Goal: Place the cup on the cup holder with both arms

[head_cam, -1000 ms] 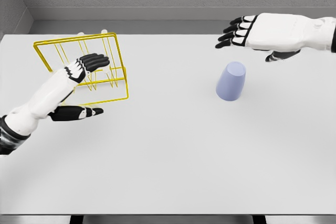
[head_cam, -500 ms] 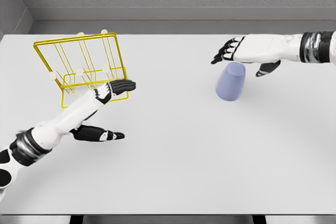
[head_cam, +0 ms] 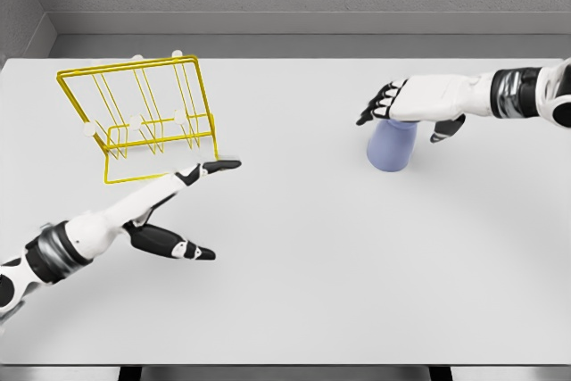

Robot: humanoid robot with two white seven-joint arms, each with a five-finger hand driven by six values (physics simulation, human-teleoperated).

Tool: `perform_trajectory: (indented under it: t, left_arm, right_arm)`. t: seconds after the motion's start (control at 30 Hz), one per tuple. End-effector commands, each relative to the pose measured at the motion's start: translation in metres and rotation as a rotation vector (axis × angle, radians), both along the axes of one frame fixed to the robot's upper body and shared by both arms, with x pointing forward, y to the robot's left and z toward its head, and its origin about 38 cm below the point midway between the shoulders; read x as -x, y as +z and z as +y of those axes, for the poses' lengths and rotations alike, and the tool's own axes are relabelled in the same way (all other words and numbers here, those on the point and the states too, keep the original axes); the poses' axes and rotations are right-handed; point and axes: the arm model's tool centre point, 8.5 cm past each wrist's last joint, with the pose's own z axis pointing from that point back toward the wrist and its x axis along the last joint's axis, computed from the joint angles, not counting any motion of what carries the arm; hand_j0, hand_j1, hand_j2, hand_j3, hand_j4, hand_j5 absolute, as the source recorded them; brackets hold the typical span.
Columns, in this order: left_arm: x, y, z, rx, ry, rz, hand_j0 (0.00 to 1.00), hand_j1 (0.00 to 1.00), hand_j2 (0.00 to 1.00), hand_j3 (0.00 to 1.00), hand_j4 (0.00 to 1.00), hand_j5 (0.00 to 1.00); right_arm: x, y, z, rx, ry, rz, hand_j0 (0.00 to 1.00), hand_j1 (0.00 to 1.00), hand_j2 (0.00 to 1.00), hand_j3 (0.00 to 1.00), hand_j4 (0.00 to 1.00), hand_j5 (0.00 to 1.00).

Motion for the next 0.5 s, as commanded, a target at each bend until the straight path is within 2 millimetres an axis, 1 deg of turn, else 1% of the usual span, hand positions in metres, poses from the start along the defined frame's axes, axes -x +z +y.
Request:
perform_trajectory:
  t: [0.0, 0.1, 0.2, 0.33, 0.37, 0.47]
  left_arm:
    - [0.000, -0.008, -0.002, 0.009, 0.003, 0.104, 1.00, 1.00, 1.00, 1.00, 1.00, 1.00]
    - [-0.005, -0.019, -0.007, 0.041, 0.051, 0.239, 1.00, 1.00, 1.00, 1.00, 1.00, 1.00]
    - [-0.010, -0.022, -0.011, 0.093, 0.074, 0.323, 1.00, 1.00, 1.00, 1.00, 1.00, 1.00]
    - [-0.019, -0.024, -0.015, 0.105, 0.106, 0.420, 1.00, 1.00, 1.00, 1.00, 1.00, 1.00]
    - [-0.020, -0.027, -0.018, 0.107, 0.110, 0.436, 1.00, 1.00, 1.00, 1.00, 1.00, 1.00]
    - [-0.021, -0.032, -0.020, 0.101, 0.119, 0.460, 1.00, 1.00, 1.00, 1.00, 1.00, 1.00]
  right_arm:
    - [0.000, -0.003, -0.002, 0.006, -0.007, 0.007, 0.99, 0.99, 0.99, 0.99, 0.99, 0.99]
    - [-0.001, -0.002, -0.002, 0.003, -0.008, 0.005, 0.99, 0.99, 0.99, 0.99, 0.99, 0.99]
    - [-0.001, -0.001, -0.001, -0.002, -0.006, 0.003, 0.99, 0.99, 0.99, 0.99, 0.99, 0.99]
    - [-0.001, -0.001, -0.002, 0.002, -0.009, 0.002, 0.94, 0.94, 0.94, 0.94, 0.94, 0.94]
    - [-0.001, -0.001, -0.002, 0.002, -0.009, 0.002, 0.90, 0.90, 0.90, 0.90, 0.90, 0.90]
    - [-0.001, 0.000, -0.001, 0.002, -0.008, -0.001, 0.85, 0.85, 0.85, 0.85, 0.85, 0.85]
